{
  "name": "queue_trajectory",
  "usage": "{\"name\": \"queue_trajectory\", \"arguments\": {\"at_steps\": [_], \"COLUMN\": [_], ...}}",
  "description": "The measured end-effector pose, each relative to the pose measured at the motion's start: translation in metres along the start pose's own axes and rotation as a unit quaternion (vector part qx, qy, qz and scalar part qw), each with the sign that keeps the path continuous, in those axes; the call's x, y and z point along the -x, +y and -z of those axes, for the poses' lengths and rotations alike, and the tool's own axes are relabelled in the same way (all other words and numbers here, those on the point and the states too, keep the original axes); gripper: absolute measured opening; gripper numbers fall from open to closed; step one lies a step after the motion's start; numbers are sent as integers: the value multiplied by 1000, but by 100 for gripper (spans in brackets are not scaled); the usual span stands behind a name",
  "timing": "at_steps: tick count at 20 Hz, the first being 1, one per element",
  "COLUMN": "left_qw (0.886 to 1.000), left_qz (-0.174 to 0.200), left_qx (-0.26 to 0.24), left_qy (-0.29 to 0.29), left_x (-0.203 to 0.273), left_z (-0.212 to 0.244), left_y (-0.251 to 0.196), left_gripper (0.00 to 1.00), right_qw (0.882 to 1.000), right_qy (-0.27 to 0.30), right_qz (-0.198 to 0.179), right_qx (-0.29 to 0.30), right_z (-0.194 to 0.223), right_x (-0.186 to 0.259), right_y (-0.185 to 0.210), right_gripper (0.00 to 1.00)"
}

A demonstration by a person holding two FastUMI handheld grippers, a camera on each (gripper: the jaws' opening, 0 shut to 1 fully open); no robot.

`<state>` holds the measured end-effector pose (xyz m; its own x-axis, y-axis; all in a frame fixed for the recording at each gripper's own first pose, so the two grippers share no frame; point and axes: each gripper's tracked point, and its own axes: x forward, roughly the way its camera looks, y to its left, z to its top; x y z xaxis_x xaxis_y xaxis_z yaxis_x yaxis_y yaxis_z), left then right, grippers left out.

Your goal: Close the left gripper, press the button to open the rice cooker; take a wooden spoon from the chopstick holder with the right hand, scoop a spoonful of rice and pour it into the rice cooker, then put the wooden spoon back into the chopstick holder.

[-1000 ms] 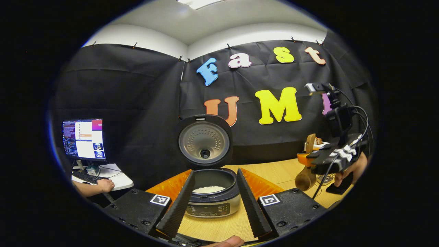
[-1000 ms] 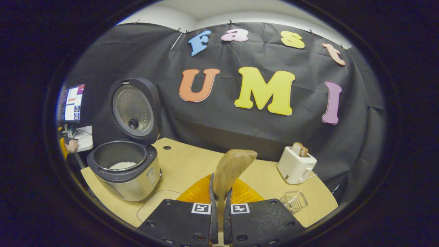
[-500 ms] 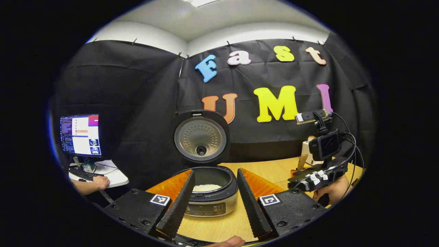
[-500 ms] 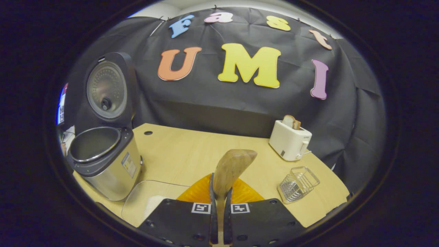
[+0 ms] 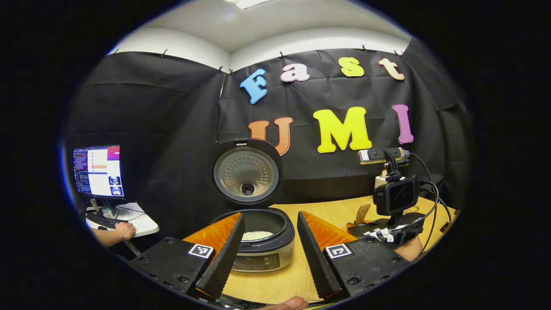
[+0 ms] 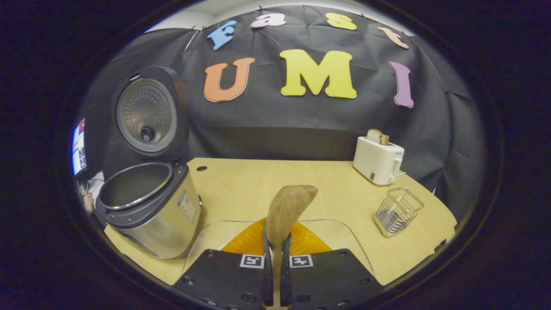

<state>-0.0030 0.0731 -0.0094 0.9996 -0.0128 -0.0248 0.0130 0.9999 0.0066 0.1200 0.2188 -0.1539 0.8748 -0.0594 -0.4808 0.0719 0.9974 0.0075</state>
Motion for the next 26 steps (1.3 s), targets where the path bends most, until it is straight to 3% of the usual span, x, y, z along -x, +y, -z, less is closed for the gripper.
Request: {"name": "queue_trajectory", "arguments": {"at_steps": [8, 16, 19, 22, 26], "left_qw": [1000, 1000, 1000, 1000, 1000], "left_qz": [-12, -2, -3, -2, 2], "left_qx": [10, 7, 4, 3, 2], "left_qy": [15, 20, 24, 25, 25], "left_x": [-5, -8, -9, -10, -10], "left_z": [9, 13, 16, 16, 16], "left_y": [10, 1, -1, -4, -6], "left_gripper": [79, 79, 79, 79, 79], "right_qw": [993, 954, 939, 932, 907], "right_qy": [19, 80, 86, 89, 111], "right_qz": [-49, -99, -130, -155, -200], "right_qx": [-108, -272, -307, -316, -355], "right_z": [18, 31, 30, 30, 32], "right_x": [31, 34, 27, 27, 27], "right_y": [-1, -16, -15, -8, 4], "right_gripper": [5, 7, 5, 7, 6]}}
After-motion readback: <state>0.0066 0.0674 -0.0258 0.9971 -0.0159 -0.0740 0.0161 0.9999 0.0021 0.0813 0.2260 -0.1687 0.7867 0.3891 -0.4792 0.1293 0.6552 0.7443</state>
